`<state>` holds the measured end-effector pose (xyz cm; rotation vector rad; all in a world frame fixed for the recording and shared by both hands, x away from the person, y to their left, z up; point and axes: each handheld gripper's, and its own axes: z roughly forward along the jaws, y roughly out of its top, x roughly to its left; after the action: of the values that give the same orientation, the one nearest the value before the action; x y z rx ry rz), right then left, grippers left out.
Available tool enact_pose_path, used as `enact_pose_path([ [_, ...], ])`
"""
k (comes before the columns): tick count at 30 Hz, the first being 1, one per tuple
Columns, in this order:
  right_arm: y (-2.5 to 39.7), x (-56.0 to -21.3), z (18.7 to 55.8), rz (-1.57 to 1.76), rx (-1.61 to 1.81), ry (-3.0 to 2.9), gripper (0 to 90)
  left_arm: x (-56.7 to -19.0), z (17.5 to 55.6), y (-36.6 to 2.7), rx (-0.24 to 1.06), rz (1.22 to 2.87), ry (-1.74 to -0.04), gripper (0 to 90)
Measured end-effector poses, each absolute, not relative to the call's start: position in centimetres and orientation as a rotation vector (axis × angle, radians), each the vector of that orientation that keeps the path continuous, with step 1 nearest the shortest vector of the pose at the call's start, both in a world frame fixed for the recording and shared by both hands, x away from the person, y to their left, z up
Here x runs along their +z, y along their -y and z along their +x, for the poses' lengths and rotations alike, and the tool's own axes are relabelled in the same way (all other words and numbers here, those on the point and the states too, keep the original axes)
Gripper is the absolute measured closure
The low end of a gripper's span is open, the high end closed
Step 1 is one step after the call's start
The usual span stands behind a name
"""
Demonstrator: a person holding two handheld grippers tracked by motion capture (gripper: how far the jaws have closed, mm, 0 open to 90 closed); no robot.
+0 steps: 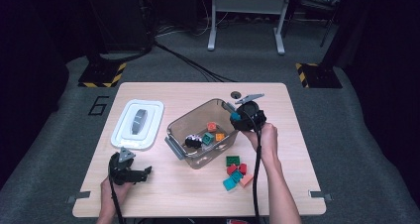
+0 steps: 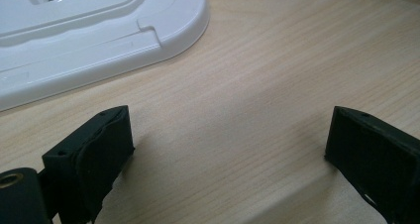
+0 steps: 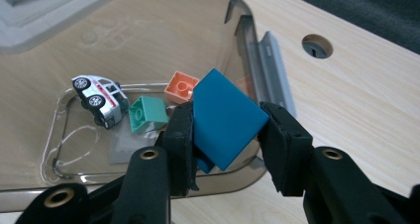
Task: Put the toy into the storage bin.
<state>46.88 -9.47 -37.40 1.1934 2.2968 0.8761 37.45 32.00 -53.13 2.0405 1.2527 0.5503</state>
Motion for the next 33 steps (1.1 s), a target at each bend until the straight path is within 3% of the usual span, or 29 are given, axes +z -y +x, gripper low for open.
enact_pose_path([
  [12, 8.9, -38.5, 47.1, 1.180, 0.816, -2.346, 58.4, -53.1, 37.4, -32.0, 0.552, 2.038, -1.256, 4.2],
  [27, 10.9, -37.1, 44.9, 1.231, 0.923, -2.274, 23.3, -53.1, 37.4, -32.0, 0.551, 2.037, -1.258, 4.2],
  [33, 12.5, -37.4, 43.0, 1.264, 0.953, -2.248, 16.1, -53.1, 37.4, -32.0, 0.551, 2.038, -1.257, 4.2],
])
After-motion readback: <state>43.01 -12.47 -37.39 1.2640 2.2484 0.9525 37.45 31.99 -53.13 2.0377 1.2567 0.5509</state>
